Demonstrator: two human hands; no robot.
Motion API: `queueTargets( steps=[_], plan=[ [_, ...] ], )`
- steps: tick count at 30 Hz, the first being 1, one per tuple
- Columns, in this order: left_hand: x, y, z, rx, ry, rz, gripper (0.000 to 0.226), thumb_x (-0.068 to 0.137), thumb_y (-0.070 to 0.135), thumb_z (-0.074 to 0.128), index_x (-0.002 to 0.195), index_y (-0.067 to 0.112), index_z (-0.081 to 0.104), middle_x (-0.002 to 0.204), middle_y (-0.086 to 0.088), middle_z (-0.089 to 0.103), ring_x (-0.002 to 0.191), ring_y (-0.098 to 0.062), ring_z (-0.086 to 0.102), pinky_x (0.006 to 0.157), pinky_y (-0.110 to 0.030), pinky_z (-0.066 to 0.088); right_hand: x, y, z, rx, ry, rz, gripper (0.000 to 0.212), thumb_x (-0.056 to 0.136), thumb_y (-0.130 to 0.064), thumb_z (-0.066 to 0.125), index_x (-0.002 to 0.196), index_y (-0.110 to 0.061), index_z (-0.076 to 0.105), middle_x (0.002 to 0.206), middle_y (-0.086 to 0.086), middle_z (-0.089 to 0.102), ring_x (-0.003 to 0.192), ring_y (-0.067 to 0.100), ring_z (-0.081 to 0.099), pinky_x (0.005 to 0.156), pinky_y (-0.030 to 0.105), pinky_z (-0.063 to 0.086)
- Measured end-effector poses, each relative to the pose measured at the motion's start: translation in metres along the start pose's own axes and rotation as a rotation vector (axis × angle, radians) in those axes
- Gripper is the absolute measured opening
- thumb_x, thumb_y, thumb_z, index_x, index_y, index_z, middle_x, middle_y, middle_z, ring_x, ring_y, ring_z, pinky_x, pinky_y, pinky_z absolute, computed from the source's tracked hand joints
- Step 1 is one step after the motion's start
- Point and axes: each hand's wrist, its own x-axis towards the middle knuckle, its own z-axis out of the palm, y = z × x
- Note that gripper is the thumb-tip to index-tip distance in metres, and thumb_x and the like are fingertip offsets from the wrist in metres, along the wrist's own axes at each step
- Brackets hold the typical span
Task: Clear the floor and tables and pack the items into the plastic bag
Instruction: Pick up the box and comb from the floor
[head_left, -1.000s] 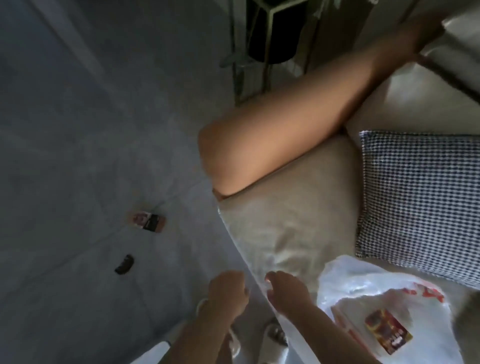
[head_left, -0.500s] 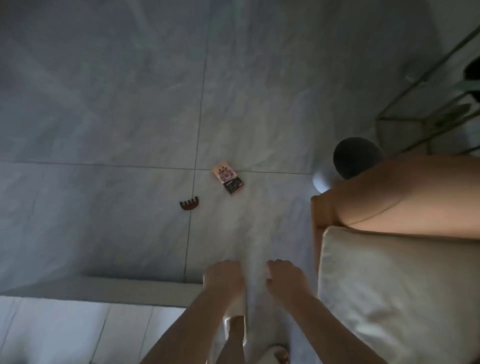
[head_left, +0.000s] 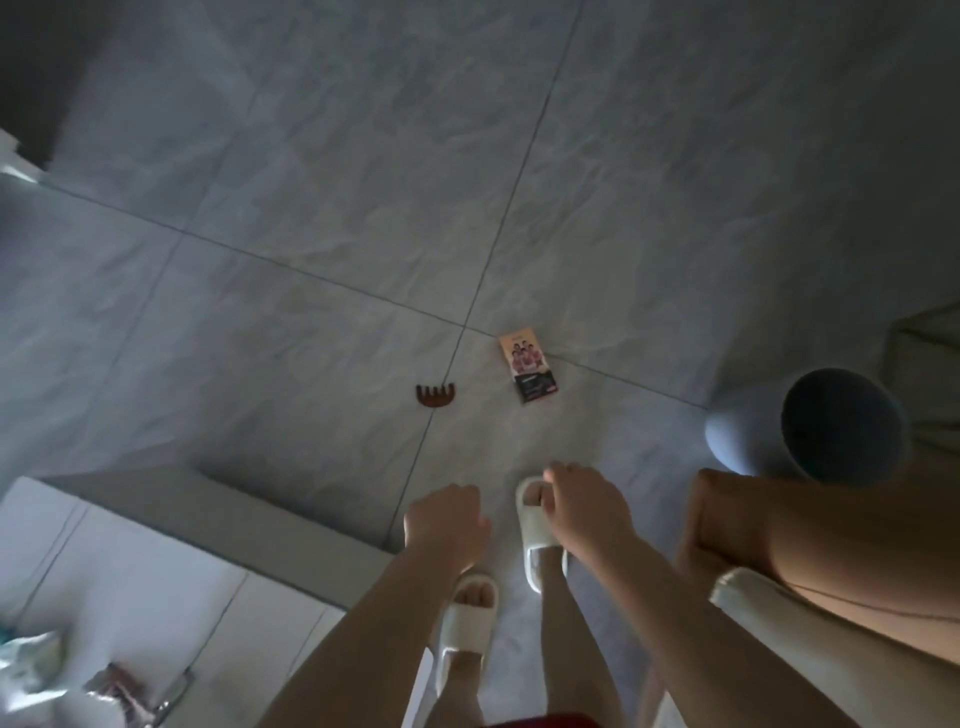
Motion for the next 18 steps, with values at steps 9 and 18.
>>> queueTargets(
  steps=[9,18],
  plan=[
    [0.088,0.008,-0.018,-0.185,0.011,-0.147,0.036,0.096,0.039,0.042,0.128,0.024,0.05,0.128,0.0,0.053,0.122,-0.019,0.051,0.1,-0.036,0.043,0.11,0.019,-0.013,-0.074,-0.071,-0.098,0.034,0.094,-0.027,0.041,0.126,-0.017,0.045,0.121,0.006,0.053,0.113,0.025,0.052,0.092,0.035,0.043],
    [0.182,-0.006,-0.029,-0.24,0.013,-0.193,0.039,0.094,0.027,0.053,0.131,0.023,0.045,0.129,-0.001,0.051,0.123,-0.021,0.05,0.098,-0.038,0.047,0.218,0.03,-0.013,-0.185,-0.058,-0.124,0.035,0.092,-0.031,0.046,0.122,-0.015,0.048,0.122,0.008,0.054,0.111,0.027,0.053,0.087,0.037,0.046]
  ],
)
